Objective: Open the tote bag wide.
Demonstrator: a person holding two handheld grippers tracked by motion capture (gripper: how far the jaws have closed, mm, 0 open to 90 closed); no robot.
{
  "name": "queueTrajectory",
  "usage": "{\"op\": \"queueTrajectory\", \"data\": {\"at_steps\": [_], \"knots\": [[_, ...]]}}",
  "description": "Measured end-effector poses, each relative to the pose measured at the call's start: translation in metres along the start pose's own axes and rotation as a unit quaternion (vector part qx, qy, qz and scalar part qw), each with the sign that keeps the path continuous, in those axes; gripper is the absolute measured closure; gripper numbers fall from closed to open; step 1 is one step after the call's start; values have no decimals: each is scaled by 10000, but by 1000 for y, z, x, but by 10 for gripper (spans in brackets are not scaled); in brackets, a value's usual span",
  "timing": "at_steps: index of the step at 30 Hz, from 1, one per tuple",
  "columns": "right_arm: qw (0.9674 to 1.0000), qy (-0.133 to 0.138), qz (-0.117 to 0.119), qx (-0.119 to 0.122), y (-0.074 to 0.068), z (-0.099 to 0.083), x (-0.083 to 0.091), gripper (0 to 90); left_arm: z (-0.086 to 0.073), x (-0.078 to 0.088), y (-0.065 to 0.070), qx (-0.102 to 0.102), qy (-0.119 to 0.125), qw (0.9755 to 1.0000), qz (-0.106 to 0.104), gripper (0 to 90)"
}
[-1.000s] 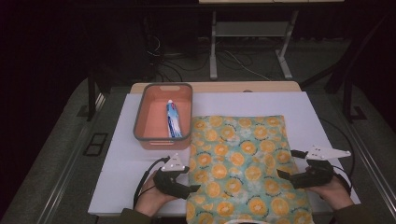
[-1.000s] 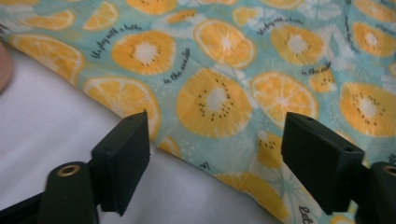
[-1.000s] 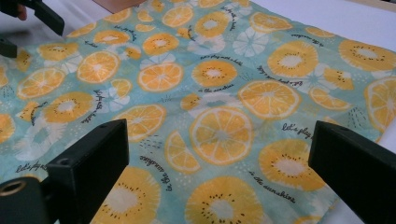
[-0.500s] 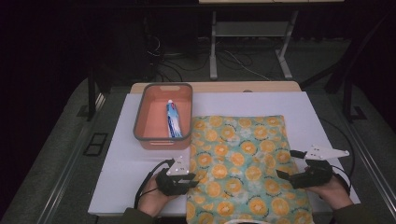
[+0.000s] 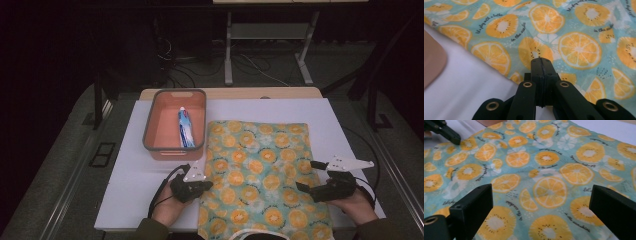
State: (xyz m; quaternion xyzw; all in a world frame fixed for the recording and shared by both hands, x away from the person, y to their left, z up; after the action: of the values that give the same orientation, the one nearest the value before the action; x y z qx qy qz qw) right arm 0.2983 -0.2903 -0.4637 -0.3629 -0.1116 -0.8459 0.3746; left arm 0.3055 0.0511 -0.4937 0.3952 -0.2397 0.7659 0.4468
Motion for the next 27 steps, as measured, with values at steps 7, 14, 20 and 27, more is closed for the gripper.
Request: {"op": "queueTrajectory", "data": {"at_steps": [7, 14, 20, 27], "knots": [[10000, 14, 3, -11, 1, 0, 1, 49, 19, -11, -20, 66, 80, 9996, 245, 896], [10000, 7, 4, -4, 0, 0, 1, 49, 26, -20, -32, 219, 97, 9993, 298, 895], [10000, 11, 6, -3, 0, 0, 1, 49, 27, -12, -31, 382, 229, 9986, 269, 801], [10000, 6, 2, 1, 0, -1, 1, 49, 11, 16, -19, 664, 426, 9968, 150, 524]]}}
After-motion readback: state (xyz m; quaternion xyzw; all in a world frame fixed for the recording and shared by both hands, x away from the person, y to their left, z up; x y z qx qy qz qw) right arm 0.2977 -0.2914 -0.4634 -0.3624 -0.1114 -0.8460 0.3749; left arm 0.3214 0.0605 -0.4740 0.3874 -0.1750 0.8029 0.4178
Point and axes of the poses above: each handheld gripper's, and its own axes: x roughly backward along the jaws, z roughly out of its top, y roughly to its right, the point moved 7 cm from there along -x, roughly forward along the jaws, and after that the axes turned 11 degrees about -y, right-handed, at the moved point
